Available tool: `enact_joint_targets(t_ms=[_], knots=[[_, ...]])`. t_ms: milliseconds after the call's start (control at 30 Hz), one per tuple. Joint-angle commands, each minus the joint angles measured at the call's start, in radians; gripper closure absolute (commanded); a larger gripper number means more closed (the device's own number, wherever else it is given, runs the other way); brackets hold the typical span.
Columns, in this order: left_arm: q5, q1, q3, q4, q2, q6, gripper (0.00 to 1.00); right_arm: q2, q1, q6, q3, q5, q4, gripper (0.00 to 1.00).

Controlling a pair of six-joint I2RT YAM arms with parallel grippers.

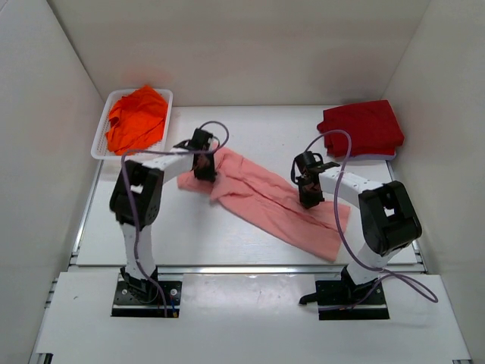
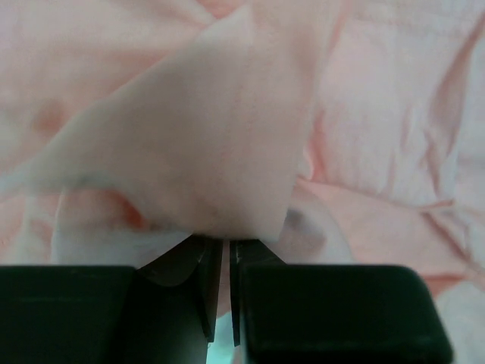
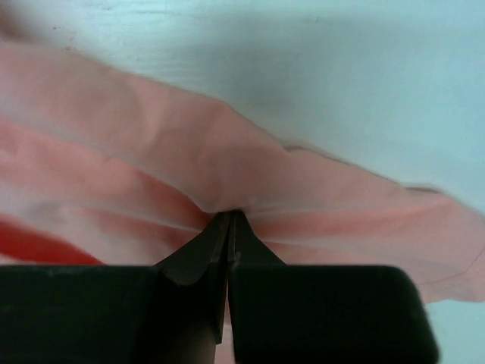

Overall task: Fold and stack the t-shirts
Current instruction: Rotate the tshirt 90 degrees

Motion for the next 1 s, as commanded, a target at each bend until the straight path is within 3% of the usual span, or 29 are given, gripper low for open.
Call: enact_joint_targets(t_ms=[0, 67, 167, 233, 267, 333, 433, 633, 867, 967], knots=[[-0.021, 0.027, 0.251, -0.095, 0.177, 0.052, 0.81, -0.013, 0.074, 0.220, -0.084, -0.073, -0.060, 1.00], [0.000, 0.026, 0.452, -0.172, 0.324, 0.089, 0.81, -0.032, 0.130, 0.297, -0.144, -0.130, 0.018, 1.00], [0.003, 0.004, 0.913, -0.400, 0.590, 0.140, 0.82, -0.002, 0.250, 0.437, -0.142, -0.190, 0.089, 1.00], [0.029, -0.003, 1.406, -0.587, 0.777, 0.132, 0.86, 0.041, 0.345, 0.520, -0.103, -0.184, 0.117, 1.00], [0.075, 0.000, 1.550, -0.606, 0.871, 0.102, 0.90, 0.058, 0.367, 0.541, -0.079, -0.188, 0.127, 1.00], [0.143, 0.004, 1.450, -0.513, 0.858, 0.066, 0.92, 0.095, 0.413, 0.563, -0.046, -0.188, 0.131, 1.00], [0.111, -0.014, 1.185, -0.308, 0.734, 0.075, 0.91, 0.088, 0.437, 0.600, -0.062, -0.182, 0.198, 1.00], [0.144, 0.026, 1.482, -0.356, 0.867, -0.003, 0.91, 0.089, 0.427, 0.586, -0.112, -0.212, 0.240, 1.00], [0.226, 0.046, 1.272, -0.272, 0.559, -0.015, 0.82, -0.032, 0.486, 0.528, -0.092, -0.081, 0.189, 1.00], [0.232, 0.040, 1.053, -0.243, 0.301, 0.022, 0.81, -0.208, 0.531, 0.542, -0.111, 0.069, 0.135, 1.00]])
